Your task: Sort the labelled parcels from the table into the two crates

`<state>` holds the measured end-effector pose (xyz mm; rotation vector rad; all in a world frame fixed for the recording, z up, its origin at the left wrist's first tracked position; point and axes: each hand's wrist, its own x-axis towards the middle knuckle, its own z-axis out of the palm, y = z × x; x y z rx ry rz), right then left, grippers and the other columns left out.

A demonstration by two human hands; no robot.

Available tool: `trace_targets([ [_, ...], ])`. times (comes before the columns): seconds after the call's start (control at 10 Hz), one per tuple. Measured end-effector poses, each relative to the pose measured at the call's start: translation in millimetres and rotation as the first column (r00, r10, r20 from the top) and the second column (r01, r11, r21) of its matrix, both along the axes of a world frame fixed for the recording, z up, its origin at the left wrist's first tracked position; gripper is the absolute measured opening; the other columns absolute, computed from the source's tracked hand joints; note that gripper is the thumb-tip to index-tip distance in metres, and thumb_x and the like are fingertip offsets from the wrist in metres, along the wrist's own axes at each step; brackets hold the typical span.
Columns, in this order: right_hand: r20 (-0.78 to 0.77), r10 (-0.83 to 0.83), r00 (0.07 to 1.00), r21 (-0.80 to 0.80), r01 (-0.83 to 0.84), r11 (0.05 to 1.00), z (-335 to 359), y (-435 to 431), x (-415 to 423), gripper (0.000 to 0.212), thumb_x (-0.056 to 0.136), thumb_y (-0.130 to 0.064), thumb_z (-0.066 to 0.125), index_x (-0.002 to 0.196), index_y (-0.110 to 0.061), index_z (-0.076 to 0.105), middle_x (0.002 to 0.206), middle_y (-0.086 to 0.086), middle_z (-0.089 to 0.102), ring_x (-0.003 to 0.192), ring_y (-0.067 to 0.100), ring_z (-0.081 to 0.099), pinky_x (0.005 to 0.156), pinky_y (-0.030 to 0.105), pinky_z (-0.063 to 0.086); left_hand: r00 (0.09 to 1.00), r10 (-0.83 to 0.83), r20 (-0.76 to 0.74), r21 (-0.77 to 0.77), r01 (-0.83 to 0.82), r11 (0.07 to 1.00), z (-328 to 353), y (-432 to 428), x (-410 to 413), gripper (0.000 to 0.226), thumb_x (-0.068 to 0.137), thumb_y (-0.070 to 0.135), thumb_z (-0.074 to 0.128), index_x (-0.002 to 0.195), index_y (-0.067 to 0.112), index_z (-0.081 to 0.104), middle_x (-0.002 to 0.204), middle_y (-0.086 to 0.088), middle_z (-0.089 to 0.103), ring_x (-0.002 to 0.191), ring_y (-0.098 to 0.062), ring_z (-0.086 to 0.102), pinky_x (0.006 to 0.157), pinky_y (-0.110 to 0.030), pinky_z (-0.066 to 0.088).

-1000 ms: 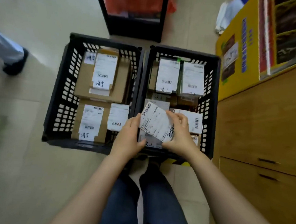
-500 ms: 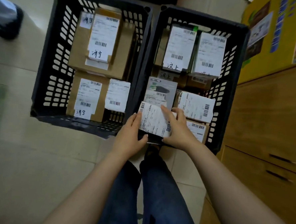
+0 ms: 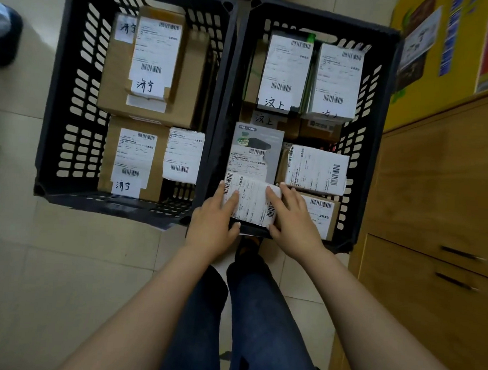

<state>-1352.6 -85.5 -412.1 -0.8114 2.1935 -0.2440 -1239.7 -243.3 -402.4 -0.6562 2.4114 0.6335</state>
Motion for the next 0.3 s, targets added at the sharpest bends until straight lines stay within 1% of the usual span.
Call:
trace_targets([
  [0.1,0.022,-0.009,1.000,0.019,0.008,1.000,2.1,-0.8,-2.3,0.073,0.096,-0.020,0.053,0.156,-0.031,0.013,0.164,0.001,0.000,0.150,0.023,-0.004,0.117,0.041,0.021,1.000,-0.007,0.030,-0.004,0.007,1.000,4.2,2.5,0.2,0.070,0.095,0.042,0.049,0.153,0.025,0.014,0.162,-0.009,0.000,0.138,-0.029,0.030,0.109,-0.042,0.032],
  [0.2,0.040,-0.025,0.999,0.014,0.025,1.000,7.7,-4.4,-6.7,0.070,0.096,-0.019,0.053,0.155,-0.027,0.017,0.164,0.002,0.002,0.150,0.025,0.001,0.118,0.043,0.022,0.999,-0.017,0.033,-0.008,0.018,1.000,9.0,-0.7,1.4,0.069,0.095,0.041,0.050,0.153,0.022,0.019,0.161,-0.010,0.010,0.138,-0.029,0.030,0.110,-0.042,0.030],
  [0.3,0.035,-0.017,0.999,0.009,0.017,1.000,20.9,-9.6,-10.3,0.070,0.095,-0.019,0.056,0.155,-0.022,0.020,0.164,0.003,0.006,0.149,0.025,0.008,0.117,0.041,0.024,0.999,-0.046,0.006,-0.034,0.046,0.998,19.1,-8.9,1.4,0.067,0.093,0.038,0.051,0.151,0.018,0.024,0.156,-0.009,0.023,0.135,-0.029,0.033,0.108,-0.040,0.032],
])
